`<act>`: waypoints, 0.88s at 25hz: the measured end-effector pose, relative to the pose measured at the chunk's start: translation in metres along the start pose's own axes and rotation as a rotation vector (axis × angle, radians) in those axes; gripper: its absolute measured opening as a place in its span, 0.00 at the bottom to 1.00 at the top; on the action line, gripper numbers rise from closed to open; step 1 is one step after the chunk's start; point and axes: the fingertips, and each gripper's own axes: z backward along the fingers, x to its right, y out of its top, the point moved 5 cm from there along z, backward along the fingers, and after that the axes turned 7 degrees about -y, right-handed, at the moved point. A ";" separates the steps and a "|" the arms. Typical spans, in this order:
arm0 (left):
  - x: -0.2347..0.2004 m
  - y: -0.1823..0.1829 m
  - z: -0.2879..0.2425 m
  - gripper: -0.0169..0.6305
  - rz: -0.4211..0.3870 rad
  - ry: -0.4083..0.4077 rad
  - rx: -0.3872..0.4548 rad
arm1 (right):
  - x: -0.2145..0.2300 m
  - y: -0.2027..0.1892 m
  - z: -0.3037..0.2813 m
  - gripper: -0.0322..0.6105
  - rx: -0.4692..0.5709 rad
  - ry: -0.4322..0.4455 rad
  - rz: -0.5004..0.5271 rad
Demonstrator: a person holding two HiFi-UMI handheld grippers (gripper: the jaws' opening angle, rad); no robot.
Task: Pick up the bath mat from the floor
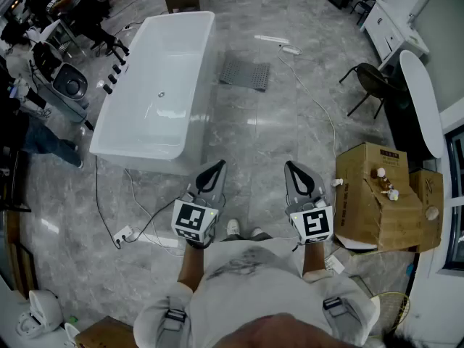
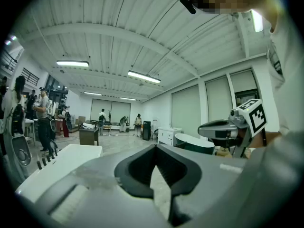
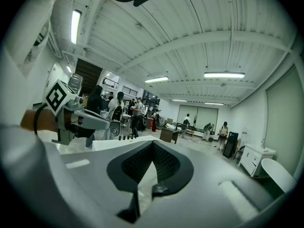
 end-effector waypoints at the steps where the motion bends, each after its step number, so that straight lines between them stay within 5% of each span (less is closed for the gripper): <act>1: 0.005 0.000 0.004 0.03 -0.008 0.001 -0.005 | -0.002 0.000 0.007 0.05 0.012 0.002 -0.004; 14: 0.099 0.000 0.028 0.03 -0.008 0.034 -0.019 | 0.020 -0.024 0.098 0.05 0.052 0.021 -0.076; 22: 0.107 0.000 0.021 0.03 -0.023 0.041 -0.019 | 0.022 -0.022 0.092 0.05 0.070 0.035 -0.079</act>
